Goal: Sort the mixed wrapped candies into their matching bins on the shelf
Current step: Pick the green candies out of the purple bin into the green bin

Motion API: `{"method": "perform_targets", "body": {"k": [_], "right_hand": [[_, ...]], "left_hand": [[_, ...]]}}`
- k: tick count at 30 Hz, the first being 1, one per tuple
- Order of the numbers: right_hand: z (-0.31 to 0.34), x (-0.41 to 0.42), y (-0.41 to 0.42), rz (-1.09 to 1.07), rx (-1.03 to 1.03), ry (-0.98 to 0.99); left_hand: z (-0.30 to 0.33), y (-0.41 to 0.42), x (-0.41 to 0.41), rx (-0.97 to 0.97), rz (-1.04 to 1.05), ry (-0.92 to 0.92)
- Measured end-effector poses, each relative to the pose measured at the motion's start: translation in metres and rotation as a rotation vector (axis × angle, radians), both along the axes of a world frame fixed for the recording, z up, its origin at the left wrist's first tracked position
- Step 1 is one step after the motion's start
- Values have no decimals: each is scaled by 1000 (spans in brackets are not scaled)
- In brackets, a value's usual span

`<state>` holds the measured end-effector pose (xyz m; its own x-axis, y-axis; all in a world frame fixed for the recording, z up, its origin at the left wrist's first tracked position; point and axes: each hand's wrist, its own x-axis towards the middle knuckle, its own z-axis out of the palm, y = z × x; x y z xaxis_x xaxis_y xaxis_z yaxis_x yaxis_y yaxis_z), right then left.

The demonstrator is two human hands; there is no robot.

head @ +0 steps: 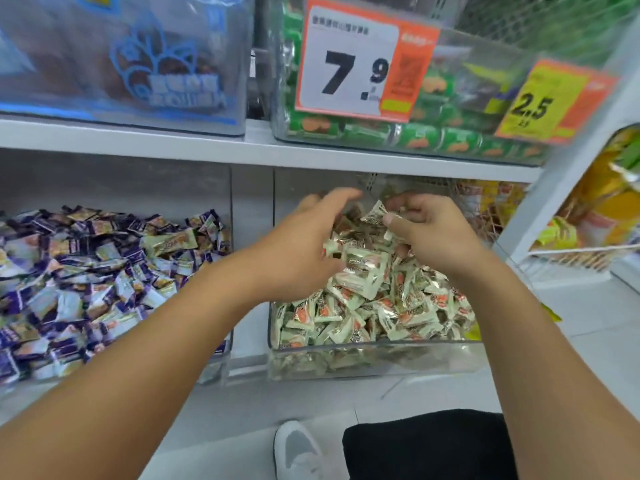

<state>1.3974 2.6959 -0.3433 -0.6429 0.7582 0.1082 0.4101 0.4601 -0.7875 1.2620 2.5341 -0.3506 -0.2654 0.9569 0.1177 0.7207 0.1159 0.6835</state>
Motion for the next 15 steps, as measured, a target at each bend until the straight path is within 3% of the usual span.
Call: {"method": "perform_targets", "body": {"k": [3, 9, 13, 15], "right_hand": [[0, 6, 0, 75, 2, -56], [11, 11, -19, 261, 134, -143], [-4, -7, -51, 677, 231, -443], [-18, -18, -54, 736, 247, -645]], "left_hand": [[2, -2, -8, 3, -13, 6], [-8, -21, -31, 183, 63, 229], [-16, -41, -40, 175, 69, 363], [-15, -52, -43, 152, 58, 374]]}}
